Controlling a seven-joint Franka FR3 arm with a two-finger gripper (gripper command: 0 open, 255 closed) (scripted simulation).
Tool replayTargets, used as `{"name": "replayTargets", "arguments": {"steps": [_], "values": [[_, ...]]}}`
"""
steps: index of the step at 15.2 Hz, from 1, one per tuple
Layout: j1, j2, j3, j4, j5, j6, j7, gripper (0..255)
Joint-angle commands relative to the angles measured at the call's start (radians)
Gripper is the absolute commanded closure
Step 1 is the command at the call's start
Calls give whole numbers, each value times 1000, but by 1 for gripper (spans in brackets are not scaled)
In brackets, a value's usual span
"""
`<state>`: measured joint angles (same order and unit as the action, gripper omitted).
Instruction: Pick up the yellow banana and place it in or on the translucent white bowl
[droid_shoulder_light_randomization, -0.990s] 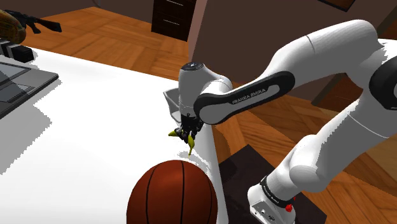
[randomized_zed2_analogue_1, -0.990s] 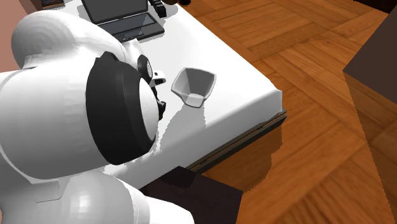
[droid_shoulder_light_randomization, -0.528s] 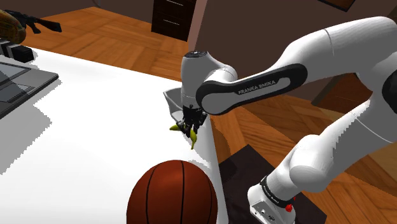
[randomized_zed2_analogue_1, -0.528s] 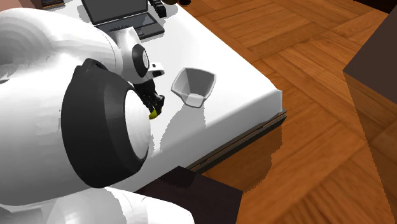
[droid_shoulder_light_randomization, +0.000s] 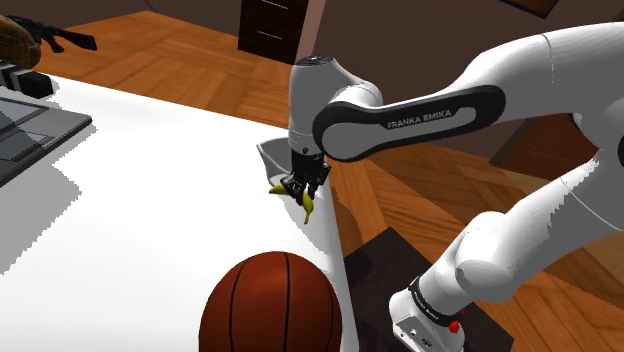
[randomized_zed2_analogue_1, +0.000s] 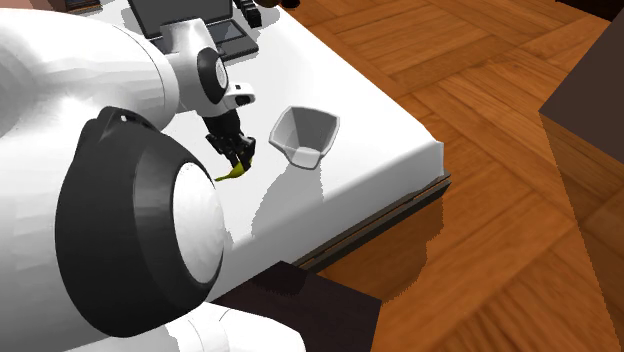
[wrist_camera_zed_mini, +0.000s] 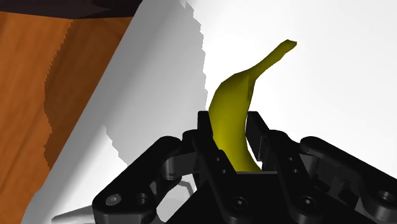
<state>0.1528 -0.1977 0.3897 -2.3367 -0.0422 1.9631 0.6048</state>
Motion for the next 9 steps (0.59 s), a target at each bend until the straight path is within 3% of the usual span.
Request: {"name": "replayTargets", "arguments": {"steps": [1,9], "values": [[1,-13,-2,13,5,-25,-6,255],[1,-54,-12,85,17,-135,-27,255]]}}
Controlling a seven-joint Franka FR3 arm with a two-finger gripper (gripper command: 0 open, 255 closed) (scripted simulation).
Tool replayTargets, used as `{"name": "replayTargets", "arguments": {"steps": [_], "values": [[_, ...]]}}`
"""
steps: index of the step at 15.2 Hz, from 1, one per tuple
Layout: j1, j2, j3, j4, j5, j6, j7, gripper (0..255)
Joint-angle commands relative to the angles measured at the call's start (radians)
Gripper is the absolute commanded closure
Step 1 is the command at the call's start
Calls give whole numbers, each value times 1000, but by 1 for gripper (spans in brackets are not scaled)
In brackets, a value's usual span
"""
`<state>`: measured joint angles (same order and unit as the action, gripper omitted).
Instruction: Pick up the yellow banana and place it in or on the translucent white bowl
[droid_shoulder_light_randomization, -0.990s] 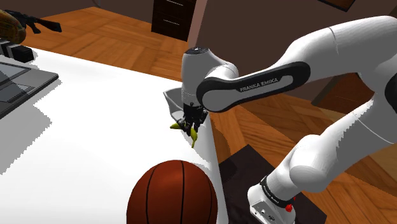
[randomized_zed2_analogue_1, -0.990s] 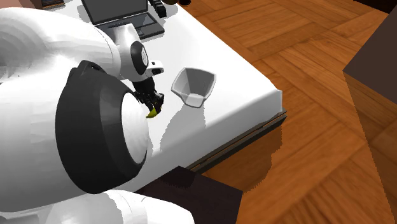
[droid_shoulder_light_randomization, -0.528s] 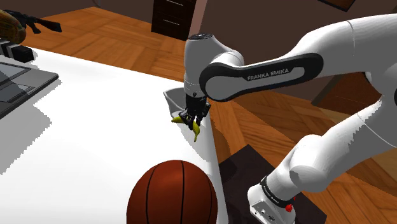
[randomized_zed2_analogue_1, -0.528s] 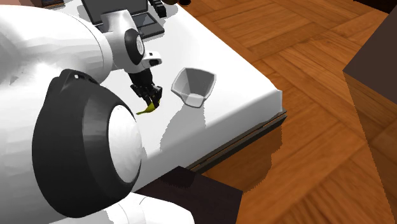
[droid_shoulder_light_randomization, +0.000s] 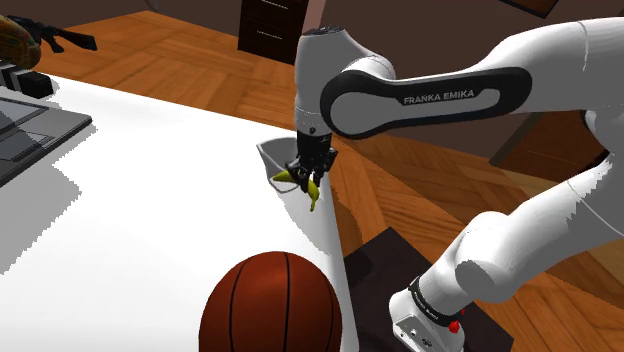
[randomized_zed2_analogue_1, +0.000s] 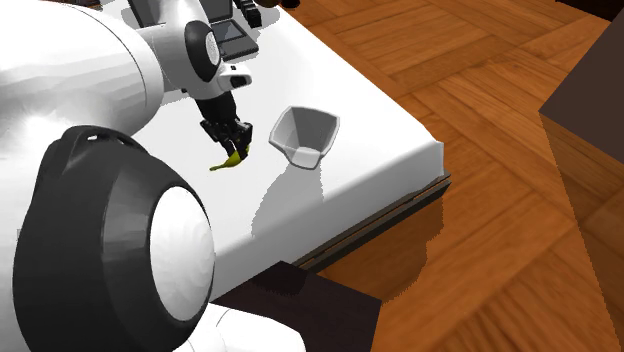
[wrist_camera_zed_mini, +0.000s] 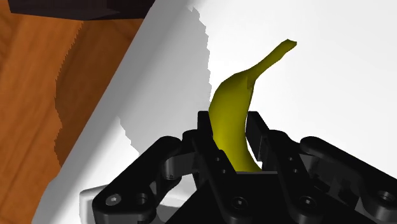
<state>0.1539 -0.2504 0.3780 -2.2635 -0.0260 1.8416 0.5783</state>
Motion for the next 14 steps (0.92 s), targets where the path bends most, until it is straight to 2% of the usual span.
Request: {"name": "replayTargets", "arguments": {"steps": [1,6,14], "values": [[0,-5,-1,22,2,-27,-3,255],[0,-20,-6,71,5,-90,-12,255],[-83,150,-84,246,-90,-91,-130,255]]}}
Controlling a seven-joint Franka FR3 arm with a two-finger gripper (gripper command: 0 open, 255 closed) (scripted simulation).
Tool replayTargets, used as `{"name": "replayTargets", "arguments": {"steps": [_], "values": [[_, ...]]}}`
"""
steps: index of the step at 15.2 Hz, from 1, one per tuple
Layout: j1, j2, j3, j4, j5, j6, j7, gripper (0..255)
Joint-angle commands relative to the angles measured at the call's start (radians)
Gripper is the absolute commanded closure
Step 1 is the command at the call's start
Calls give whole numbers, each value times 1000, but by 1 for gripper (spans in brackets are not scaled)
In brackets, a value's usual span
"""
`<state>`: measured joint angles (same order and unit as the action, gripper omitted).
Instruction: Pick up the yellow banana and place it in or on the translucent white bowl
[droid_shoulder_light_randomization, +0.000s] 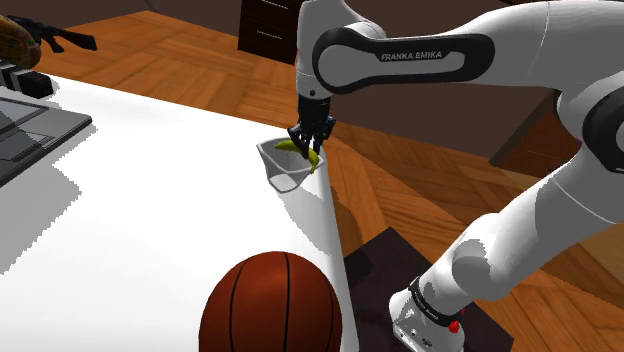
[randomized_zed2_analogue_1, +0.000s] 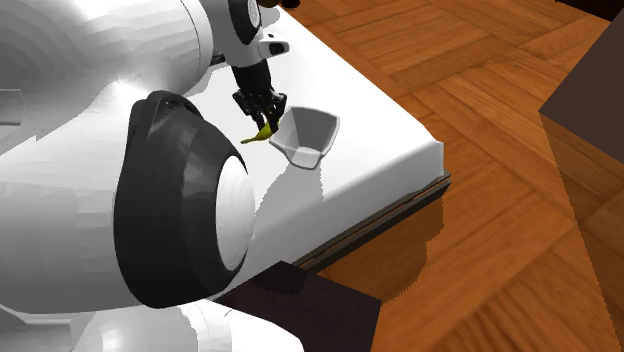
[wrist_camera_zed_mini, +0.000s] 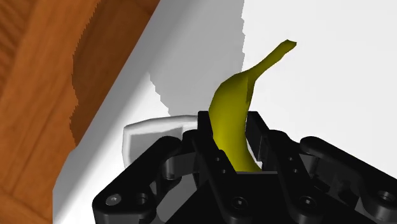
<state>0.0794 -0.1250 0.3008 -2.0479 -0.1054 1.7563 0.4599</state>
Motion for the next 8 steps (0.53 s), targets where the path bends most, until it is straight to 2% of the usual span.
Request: {"name": "replayTargets", "arguments": {"steps": [1,8], "values": [[-17,49,-15,58,-21,-8,-25,255],[-69,234,-68,287,-84,-44,-119,255]]}}
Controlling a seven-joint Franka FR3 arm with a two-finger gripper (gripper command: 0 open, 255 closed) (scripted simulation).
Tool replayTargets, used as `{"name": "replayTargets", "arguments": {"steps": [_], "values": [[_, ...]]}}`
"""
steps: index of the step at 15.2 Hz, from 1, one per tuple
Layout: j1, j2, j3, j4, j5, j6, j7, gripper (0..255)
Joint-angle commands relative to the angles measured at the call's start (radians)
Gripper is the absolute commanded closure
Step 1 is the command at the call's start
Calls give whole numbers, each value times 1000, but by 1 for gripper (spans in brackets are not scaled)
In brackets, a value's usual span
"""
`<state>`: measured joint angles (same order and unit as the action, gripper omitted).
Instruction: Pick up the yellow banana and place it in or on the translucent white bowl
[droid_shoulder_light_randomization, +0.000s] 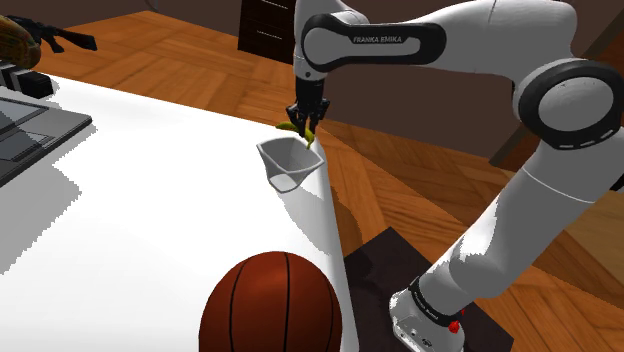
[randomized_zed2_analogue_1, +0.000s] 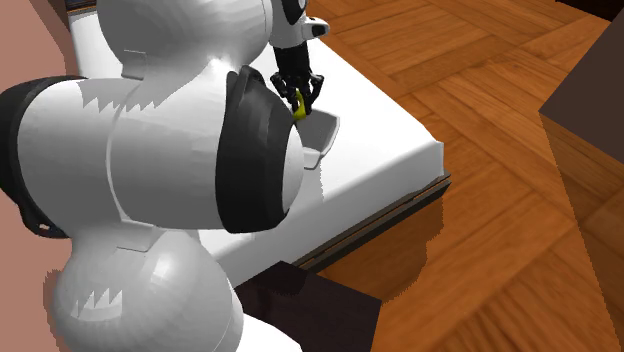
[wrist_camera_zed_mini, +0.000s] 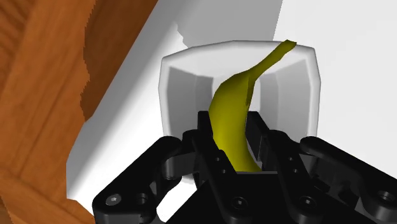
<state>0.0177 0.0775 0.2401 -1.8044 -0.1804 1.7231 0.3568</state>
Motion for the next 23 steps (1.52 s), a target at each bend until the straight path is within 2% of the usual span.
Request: {"name": "replayTargets", "arguments": {"steps": [1,16,23], "values": [[-13,57,-14,78,-16,-18,-27,255],[-14,101,-18,-69,-35,168,9,255],[-14,103,-18,-73,-36,174,10,255]]}}
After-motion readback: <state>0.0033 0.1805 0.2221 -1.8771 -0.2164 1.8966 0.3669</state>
